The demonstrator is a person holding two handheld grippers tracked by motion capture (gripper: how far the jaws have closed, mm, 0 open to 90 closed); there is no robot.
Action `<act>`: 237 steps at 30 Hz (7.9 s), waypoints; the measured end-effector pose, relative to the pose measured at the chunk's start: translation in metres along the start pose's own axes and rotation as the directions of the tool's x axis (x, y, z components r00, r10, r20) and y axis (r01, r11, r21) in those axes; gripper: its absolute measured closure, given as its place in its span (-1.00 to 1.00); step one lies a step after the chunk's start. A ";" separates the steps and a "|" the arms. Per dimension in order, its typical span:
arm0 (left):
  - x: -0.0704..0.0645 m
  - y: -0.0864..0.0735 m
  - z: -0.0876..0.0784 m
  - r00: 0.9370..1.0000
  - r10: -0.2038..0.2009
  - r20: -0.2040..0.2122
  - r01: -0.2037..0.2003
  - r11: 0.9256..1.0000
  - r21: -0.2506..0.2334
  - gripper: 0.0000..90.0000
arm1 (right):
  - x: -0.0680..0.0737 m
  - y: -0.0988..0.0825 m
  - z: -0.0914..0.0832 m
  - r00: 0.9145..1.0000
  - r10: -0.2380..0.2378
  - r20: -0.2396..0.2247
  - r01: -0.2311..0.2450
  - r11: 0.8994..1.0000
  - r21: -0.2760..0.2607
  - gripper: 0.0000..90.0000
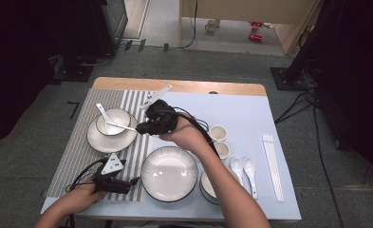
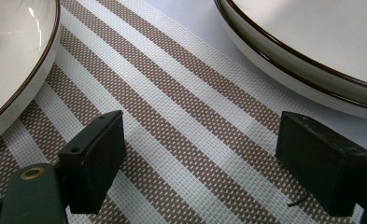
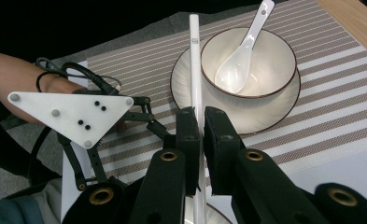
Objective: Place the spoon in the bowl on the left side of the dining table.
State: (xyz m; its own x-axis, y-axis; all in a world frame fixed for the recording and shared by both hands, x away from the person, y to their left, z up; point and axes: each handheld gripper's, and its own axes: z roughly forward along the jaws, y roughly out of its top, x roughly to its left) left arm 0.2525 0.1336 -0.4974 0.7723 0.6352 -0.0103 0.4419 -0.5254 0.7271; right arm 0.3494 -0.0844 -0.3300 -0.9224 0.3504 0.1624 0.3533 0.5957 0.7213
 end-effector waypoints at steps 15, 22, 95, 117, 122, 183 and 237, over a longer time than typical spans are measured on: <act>0.000 -0.001 -0.001 1.000 0.016 0.008 -0.016 1.000 -0.001 -0.65 | 0.002 0.013 0.022 1.000 -0.010 -0.003 0.010 1.000 0.010 0.89; 0.001 -0.001 -0.001 1.000 0.016 0.009 -0.016 1.000 -0.001 -0.65 | 0.005 0.022 0.037 1.000 -0.019 -0.017 0.019 1.000 0.016 0.89; 0.000 -0.004 -0.004 0.999 0.034 0.029 -0.034 0.999 -0.003 -0.65 | 0.000 0.001 0.152 0.994 -0.100 -0.054 0.102 0.994 0.033 0.89; 0.000 -0.004 -0.004 0.999 0.031 0.029 -0.031 1.000 -0.003 -0.65 | -0.003 0.000 0.177 0.995 -0.089 -0.045 0.092 0.994 0.056 0.89; 0.000 -0.004 -0.004 0.999 0.033 0.029 -0.033 0.999 -0.001 -0.65 | -0.005 -0.001 0.179 0.996 -0.082 -0.042 0.084 0.995 0.054 0.89; 0.000 -0.006 -0.005 0.999 0.034 0.032 -0.033 0.999 -0.004 -0.65 | -0.005 0.014 0.121 0.998 0.021 -0.059 -0.023 0.999 -0.028 0.44; 0.000 -0.006 -0.005 0.999 0.033 0.031 -0.033 0.999 -0.006 -0.65 | 0.019 0.009 0.040 1.000 0.017 -0.017 -0.018 1.000 -0.015 -0.12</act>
State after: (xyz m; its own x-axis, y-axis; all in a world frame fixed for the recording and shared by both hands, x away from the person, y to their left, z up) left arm 0.2474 0.1392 -0.4981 0.8001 0.5999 -0.0071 0.4134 -0.5427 0.7311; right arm 0.3416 -0.0438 -0.3476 -0.9187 0.3485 0.1861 0.3670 0.5783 0.7286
